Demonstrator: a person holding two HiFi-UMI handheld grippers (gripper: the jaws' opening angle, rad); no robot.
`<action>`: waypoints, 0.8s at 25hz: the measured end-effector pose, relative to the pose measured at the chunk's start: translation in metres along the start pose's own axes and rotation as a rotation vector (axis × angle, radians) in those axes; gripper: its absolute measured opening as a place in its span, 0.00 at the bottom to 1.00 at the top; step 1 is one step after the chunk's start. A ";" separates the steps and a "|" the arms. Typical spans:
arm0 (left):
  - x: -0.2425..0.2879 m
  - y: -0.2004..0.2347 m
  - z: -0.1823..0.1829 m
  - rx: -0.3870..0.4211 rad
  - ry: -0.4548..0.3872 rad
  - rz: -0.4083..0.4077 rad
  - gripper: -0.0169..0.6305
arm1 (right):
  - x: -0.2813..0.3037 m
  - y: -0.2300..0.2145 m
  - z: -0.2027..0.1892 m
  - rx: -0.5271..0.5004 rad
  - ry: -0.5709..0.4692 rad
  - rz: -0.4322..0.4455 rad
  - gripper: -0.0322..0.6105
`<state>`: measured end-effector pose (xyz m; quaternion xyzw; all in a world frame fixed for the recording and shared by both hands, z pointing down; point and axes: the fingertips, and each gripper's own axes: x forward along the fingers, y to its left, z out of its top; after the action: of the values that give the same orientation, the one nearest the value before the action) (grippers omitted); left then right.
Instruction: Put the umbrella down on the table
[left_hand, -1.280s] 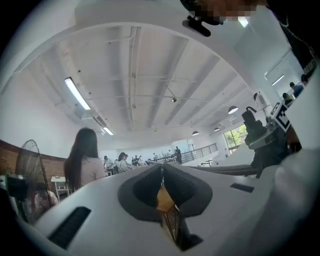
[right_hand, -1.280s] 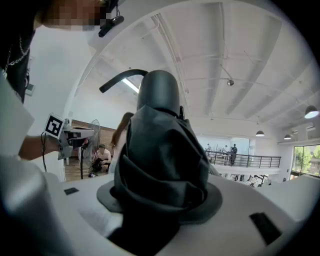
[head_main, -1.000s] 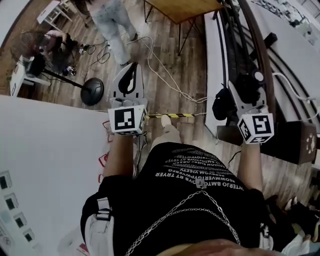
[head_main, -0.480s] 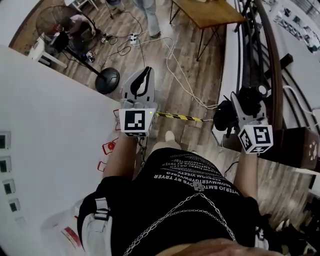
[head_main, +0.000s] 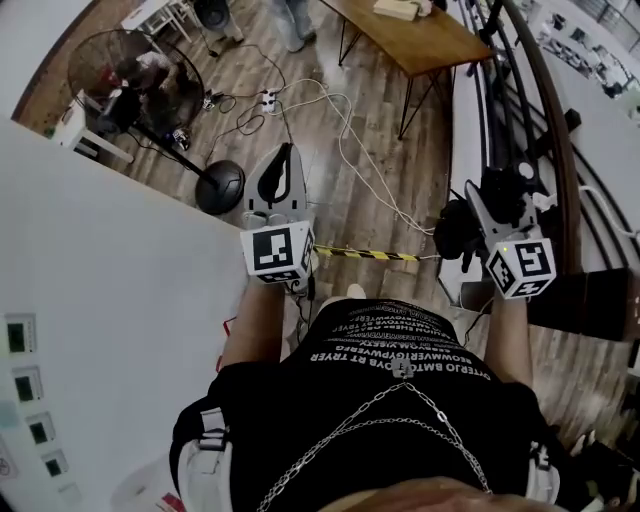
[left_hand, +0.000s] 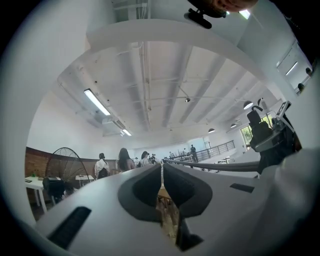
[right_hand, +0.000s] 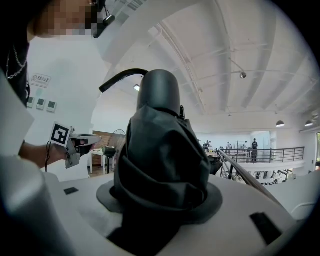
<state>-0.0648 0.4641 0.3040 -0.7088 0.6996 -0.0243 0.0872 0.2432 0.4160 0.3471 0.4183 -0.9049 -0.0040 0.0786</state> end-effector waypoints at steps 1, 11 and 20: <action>0.003 0.005 -0.003 0.002 0.004 -0.007 0.09 | 0.006 0.003 0.002 -0.003 0.001 0.001 0.43; 0.034 0.022 -0.041 -0.006 0.083 -0.101 0.09 | 0.046 0.019 0.000 0.032 0.015 0.029 0.43; 0.088 0.028 -0.037 -0.018 0.029 -0.064 0.09 | 0.091 -0.016 -0.015 0.018 0.033 0.025 0.43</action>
<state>-0.0961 0.3732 0.3284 -0.7311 0.6780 -0.0311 0.0697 0.1992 0.3374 0.3739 0.4075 -0.9087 0.0122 0.0899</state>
